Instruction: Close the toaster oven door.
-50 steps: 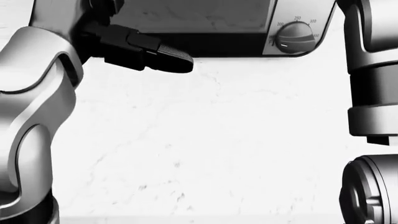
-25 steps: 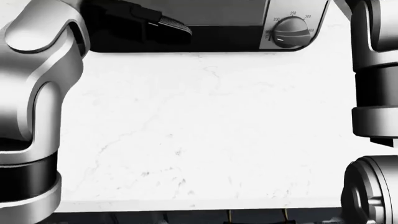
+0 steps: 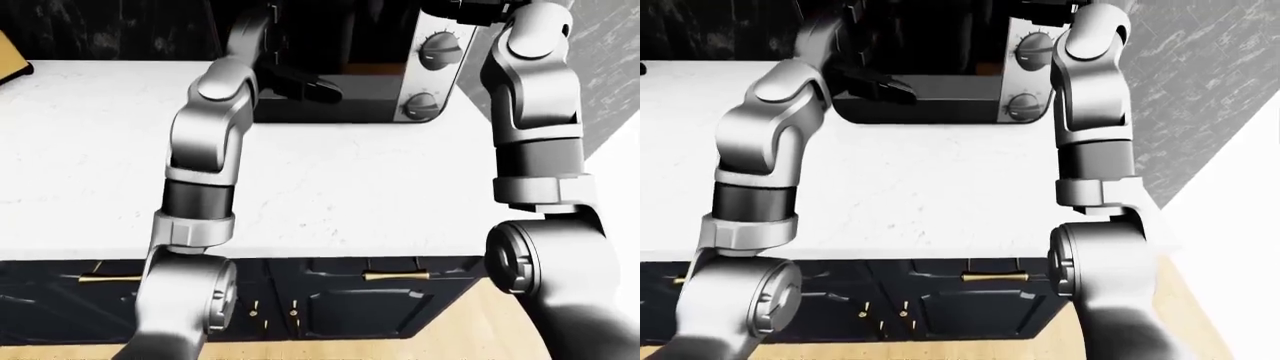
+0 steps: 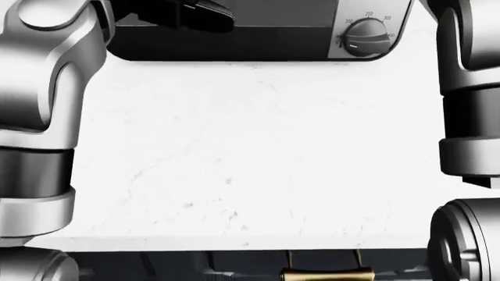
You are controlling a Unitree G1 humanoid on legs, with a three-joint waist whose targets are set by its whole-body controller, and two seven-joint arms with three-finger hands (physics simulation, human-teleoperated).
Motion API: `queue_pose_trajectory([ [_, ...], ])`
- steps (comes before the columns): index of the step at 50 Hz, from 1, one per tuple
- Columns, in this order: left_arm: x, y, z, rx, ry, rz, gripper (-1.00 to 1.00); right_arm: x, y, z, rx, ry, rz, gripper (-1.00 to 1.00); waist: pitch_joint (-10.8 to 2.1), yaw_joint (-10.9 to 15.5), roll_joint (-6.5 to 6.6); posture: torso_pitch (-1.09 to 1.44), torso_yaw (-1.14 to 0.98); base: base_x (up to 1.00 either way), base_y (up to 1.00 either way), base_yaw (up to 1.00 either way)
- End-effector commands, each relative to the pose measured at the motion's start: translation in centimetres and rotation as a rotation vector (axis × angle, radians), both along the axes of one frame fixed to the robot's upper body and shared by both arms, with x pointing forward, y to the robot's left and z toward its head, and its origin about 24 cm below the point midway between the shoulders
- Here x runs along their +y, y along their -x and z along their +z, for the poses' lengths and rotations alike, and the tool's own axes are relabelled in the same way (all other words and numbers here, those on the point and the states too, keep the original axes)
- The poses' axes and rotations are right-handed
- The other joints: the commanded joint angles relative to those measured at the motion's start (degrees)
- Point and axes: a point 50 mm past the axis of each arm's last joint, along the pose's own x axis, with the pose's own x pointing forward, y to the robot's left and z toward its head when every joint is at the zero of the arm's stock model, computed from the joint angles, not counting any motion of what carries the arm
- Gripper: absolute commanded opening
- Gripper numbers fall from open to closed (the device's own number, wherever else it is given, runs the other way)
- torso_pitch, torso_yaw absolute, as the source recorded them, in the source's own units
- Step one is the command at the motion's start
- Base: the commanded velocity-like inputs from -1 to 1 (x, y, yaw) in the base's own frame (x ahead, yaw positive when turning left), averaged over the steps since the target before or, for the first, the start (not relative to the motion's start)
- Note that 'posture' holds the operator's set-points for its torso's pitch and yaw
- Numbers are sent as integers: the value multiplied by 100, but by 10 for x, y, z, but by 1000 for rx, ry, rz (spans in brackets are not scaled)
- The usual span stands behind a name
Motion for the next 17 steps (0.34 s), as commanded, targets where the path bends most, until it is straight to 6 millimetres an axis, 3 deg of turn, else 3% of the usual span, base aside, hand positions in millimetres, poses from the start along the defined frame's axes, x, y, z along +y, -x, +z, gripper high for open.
queue_pose_trajectory([
  [1,7,6,33,-148,10,49,100,1,11,24,-99,13,2,100,-182,-3,-8,0,0,0,0,0],
  [17,7,-14,41,-153,10,59,100,1,10,23,-97,12,1,100,-174,11,-55,0,0,0,0,0],
])
